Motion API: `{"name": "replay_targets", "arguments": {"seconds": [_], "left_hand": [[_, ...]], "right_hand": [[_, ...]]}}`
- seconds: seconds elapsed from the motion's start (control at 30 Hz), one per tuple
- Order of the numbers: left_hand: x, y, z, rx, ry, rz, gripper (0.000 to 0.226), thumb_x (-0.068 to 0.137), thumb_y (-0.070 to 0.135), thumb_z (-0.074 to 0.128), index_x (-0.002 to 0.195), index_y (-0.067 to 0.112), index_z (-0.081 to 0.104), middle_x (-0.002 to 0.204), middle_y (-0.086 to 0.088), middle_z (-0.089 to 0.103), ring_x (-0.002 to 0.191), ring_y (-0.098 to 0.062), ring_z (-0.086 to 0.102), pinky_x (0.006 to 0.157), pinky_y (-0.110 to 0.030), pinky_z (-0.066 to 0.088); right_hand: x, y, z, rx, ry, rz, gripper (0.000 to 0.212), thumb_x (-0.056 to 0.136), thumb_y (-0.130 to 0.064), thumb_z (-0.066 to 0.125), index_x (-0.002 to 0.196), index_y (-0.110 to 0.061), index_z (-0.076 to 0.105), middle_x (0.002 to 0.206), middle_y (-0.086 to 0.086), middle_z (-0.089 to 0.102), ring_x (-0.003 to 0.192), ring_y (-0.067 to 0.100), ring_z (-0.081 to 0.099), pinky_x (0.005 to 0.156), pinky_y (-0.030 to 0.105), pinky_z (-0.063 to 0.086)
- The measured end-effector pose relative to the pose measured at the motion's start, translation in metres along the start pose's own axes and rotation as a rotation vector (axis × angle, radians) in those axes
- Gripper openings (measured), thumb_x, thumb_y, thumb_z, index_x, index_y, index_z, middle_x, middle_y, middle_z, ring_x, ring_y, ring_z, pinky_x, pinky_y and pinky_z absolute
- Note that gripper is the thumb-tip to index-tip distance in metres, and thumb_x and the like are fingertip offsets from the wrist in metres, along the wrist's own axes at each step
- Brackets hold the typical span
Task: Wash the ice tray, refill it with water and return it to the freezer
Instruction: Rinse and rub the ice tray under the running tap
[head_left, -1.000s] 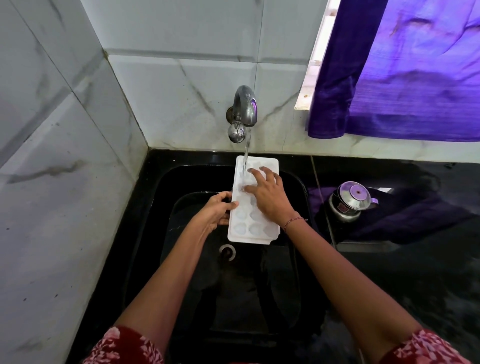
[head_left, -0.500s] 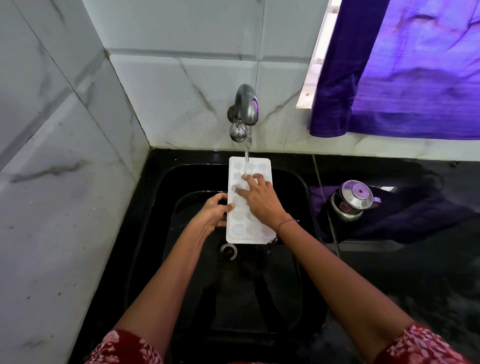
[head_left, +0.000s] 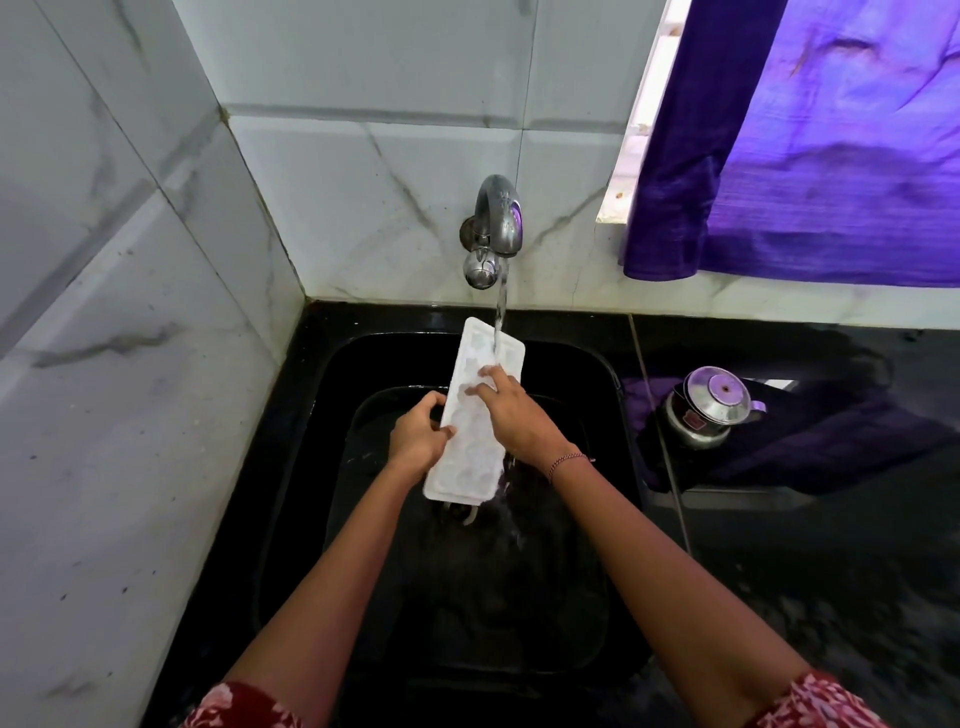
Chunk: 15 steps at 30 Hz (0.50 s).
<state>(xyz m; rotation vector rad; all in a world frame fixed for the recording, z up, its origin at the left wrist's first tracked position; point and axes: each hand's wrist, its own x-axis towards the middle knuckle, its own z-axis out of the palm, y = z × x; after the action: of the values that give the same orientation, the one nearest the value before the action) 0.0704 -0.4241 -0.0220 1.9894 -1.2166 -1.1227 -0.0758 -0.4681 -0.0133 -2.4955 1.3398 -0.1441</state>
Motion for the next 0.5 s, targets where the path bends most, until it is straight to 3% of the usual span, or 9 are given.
{"name": "replay_targets", "arguments": {"seconds": [0.13,0.3,0.5], "left_hand": [[-0.007,-0.005,0.000,0.267,0.095,0.114,0.025,0.088,0.008,0.057,0.107,0.025,0.053,0.091,-0.001,0.066,0.083,-0.021,0.062,0.068,-0.033,0.051],[-0.016,-0.010,-0.001,0.371,0.183,0.162,0.029,0.087,0.005,0.046,0.108,0.023,0.051,0.090,-0.002,0.063,0.078,-0.023,0.058,0.062,-0.032,0.042],[-0.017,-0.016,-0.004,0.259,0.164,0.100,0.022,0.087,0.007,0.057,0.103,0.019,0.050,0.096,-0.001,0.065,0.087,-0.022,0.062,0.069,-0.032,0.045]], "right_hand": [[-0.002,-0.004,0.008,0.095,0.020,0.023,0.033,0.100,-0.013,0.036,0.132,-0.007,0.043,0.136,0.014,0.043,0.122,0.032,0.045,0.099,0.043,0.042],[-0.001,-0.001,0.009,0.056,-0.011,0.079,0.039,0.093,-0.002,0.045,0.132,-0.002,0.047,0.128,0.013,0.047,0.110,0.030,0.055,0.094,0.035,0.047],[0.001,0.002,0.011,0.213,0.114,0.307,0.023,0.093,-0.005,0.044,0.091,0.002,0.066,0.089,0.013,0.056,0.083,0.033,0.061,0.066,0.032,0.042]]}}
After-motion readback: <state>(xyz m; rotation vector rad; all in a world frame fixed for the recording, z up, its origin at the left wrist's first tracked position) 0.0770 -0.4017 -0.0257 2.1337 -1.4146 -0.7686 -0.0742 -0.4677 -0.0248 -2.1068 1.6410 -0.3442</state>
